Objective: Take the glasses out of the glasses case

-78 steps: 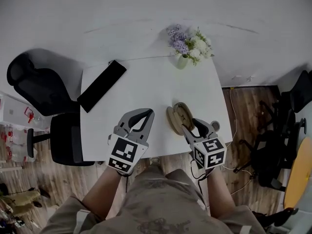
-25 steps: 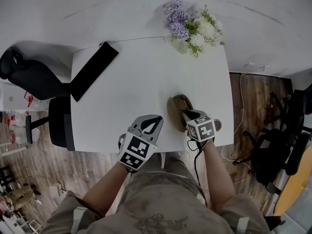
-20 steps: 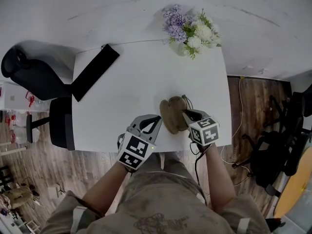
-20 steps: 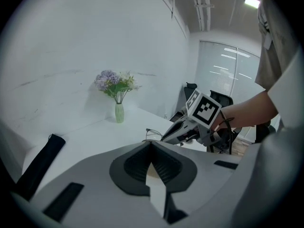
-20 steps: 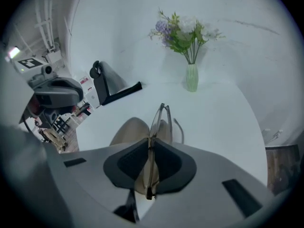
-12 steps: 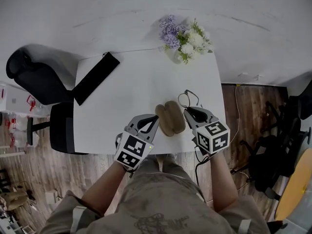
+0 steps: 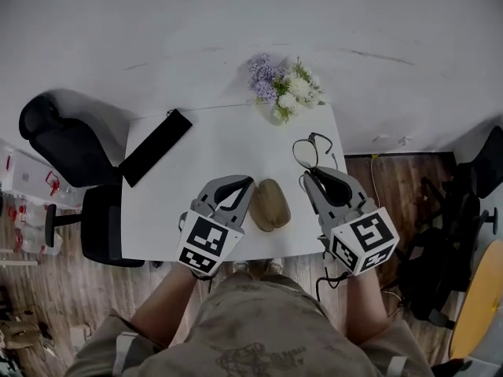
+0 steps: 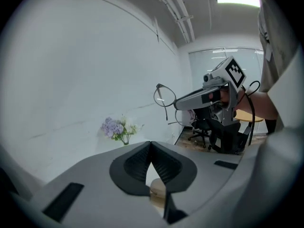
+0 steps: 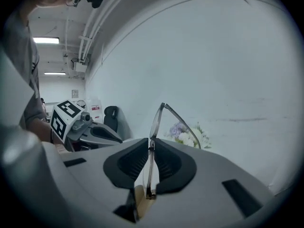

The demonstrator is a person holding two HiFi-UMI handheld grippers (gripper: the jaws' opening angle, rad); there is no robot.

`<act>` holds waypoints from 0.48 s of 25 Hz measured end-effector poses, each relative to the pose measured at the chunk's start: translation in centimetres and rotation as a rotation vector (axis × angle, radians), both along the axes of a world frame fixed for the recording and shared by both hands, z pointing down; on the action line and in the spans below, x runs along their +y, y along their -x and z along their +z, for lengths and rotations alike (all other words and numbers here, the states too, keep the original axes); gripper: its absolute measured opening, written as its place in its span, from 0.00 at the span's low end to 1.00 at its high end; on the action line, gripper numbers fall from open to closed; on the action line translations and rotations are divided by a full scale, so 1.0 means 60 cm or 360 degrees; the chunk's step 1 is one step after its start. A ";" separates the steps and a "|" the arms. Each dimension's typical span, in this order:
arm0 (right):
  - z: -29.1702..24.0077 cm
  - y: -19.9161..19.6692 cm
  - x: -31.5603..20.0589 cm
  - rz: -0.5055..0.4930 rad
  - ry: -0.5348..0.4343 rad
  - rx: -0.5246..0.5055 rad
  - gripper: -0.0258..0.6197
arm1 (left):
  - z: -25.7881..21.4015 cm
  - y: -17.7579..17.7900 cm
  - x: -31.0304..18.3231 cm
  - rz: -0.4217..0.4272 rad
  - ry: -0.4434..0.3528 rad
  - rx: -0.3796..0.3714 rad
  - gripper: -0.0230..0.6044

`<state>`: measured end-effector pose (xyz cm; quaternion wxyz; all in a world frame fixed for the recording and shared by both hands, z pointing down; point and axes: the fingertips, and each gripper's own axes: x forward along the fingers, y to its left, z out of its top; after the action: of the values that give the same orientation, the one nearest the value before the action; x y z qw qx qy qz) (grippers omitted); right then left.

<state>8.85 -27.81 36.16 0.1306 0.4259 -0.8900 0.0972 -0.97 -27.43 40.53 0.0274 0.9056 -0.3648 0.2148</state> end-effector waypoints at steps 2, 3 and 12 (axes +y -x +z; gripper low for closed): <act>-0.039 -0.001 0.005 -0.0013 -0.0086 -0.0004 0.13 | -0.037 0.000 -0.006 -0.0002 -0.0071 0.0032 0.06; -0.058 -0.001 0.009 -0.0023 -0.0124 -0.0006 0.13 | -0.058 0.000 -0.007 -0.0002 -0.0104 0.0066 0.06; -0.193 -0.011 0.054 -0.0021 -0.0398 -0.0092 0.13 | -0.228 -0.005 0.007 0.0013 -0.0381 0.0301 0.06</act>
<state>9.49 -24.56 24.58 0.0514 0.4301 -0.9013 -0.0032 -0.67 -27.04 26.86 -0.0474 0.9201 -0.3798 0.0835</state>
